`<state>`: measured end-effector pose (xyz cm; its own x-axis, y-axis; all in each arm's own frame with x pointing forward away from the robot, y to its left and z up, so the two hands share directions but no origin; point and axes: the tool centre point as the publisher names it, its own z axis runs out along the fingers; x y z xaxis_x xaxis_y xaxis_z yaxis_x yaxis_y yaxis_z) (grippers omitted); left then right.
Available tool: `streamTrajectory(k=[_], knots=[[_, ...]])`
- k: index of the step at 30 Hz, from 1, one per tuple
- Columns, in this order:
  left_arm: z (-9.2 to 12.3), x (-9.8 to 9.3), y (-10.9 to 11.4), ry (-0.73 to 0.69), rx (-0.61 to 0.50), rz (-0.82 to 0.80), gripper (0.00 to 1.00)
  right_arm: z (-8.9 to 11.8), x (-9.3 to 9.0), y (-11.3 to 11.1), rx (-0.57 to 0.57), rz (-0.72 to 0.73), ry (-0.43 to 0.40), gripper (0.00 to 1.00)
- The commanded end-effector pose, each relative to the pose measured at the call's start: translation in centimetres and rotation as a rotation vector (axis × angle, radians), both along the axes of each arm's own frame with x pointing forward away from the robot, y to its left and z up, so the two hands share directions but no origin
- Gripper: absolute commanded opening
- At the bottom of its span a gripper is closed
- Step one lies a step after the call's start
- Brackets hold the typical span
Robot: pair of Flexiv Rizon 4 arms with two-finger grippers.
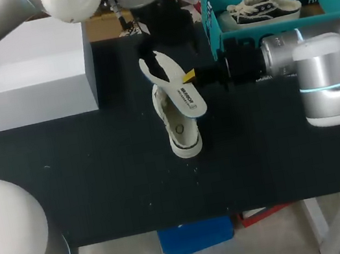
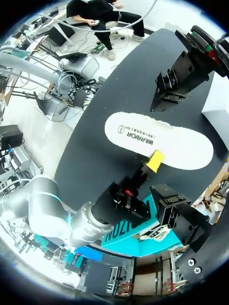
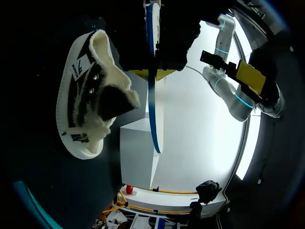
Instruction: Take the shoe out of the shoebox, open the shoe tongue, remove and reinsert the insole, then place the shoe into the shoebox
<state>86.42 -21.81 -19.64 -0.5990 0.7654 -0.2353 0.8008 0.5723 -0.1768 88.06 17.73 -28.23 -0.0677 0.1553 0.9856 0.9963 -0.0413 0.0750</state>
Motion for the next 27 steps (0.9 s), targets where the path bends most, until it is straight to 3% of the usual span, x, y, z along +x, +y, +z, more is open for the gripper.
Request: streamTrajectory(k=[1, 15, 21, 23, 27], knots=[[-0.4, 0.1, 1.9, -0.079, -0.180, 0.021, 1.00, 0.0, 0.0, 0.1, -0.002, -0.002, 0.000, 0.00], [-0.4, 0.1, 1.9, -0.079, -0.180, 0.021, 1.00, 0.0, 0.0, 0.1, -0.002, -0.002, 0.000, 0.00], [-1.1, -2.3, 1.9, -0.237, -0.259, -0.038, 1.00, 0.0, 0.0, 0.1, -0.002, -0.002, 0.000, 0.00], [-1.6, -2.8, 2.6, -0.313, -0.228, -0.034, 1.00, 0.0, 0.0, 0.1, -0.002, -0.002, 0.000, 0.00], [-2.2, -3.5, 3.7, -0.327, -0.295, -0.015, 1.00, 0.0, 0.0, 0.1, -0.002, -0.002, 0.000, 0.00]])
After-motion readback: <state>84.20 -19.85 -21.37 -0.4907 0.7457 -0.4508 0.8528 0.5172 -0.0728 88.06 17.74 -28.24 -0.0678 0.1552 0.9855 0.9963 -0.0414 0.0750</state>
